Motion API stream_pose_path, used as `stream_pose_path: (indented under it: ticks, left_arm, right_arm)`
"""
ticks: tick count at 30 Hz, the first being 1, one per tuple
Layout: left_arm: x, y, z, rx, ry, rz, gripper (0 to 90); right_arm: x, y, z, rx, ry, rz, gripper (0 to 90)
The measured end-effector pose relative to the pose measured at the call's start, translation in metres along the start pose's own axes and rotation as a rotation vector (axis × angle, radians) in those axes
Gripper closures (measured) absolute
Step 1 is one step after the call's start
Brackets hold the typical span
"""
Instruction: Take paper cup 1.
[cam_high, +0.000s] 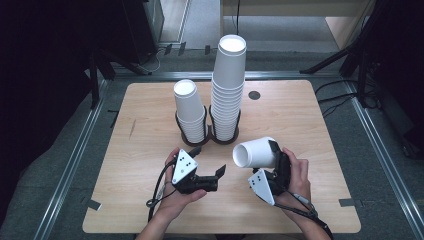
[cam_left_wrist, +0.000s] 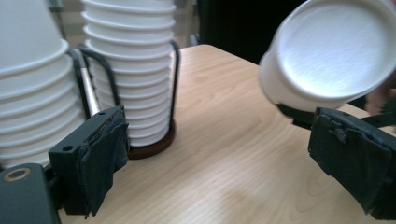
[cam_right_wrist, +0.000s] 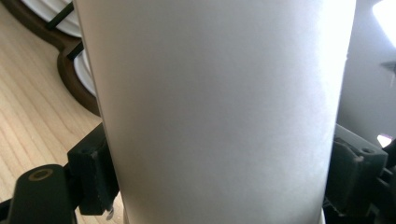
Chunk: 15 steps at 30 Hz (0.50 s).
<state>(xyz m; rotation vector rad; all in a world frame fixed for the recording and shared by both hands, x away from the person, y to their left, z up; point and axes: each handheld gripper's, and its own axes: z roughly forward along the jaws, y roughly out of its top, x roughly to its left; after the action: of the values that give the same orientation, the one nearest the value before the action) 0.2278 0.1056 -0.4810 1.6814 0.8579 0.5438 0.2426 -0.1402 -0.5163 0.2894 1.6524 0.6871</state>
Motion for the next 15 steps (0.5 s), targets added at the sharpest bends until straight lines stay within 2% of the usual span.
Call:
stream_pose_path:
  ticks: [2, 3, 4, 7, 15]
  left_arm:
    - [-0.003, -0.001, 0.001, 0.007, -0.037, 0.007, 3.5]
    - [-0.003, -0.001, 0.001, 0.012, -0.057, 0.002, 3.5]
    - [-0.005, -0.001, 0.002, 0.027, -0.073, 0.014, 1.0]
    - [-0.007, -0.002, 0.003, 0.035, -0.082, 0.032, 1.0]
    - [-0.011, -0.002, 0.004, 0.033, -0.103, 0.04, 1.0]
  right_arm:
    - [0.003, 0.001, 0.0, -0.009, -0.004, -0.049, 14.7]
    - [0.003, 0.001, 0.0, -0.009, -0.004, -0.049, 14.7]
    - [0.005, 0.002, -0.001, -0.017, 0.0, -0.07, 14.7]
    - [0.006, 0.002, -0.001, -0.024, -0.005, -0.096, 14.7]
    - [0.016, 0.007, -0.003, -0.056, 0.012, -0.165, 14.6]
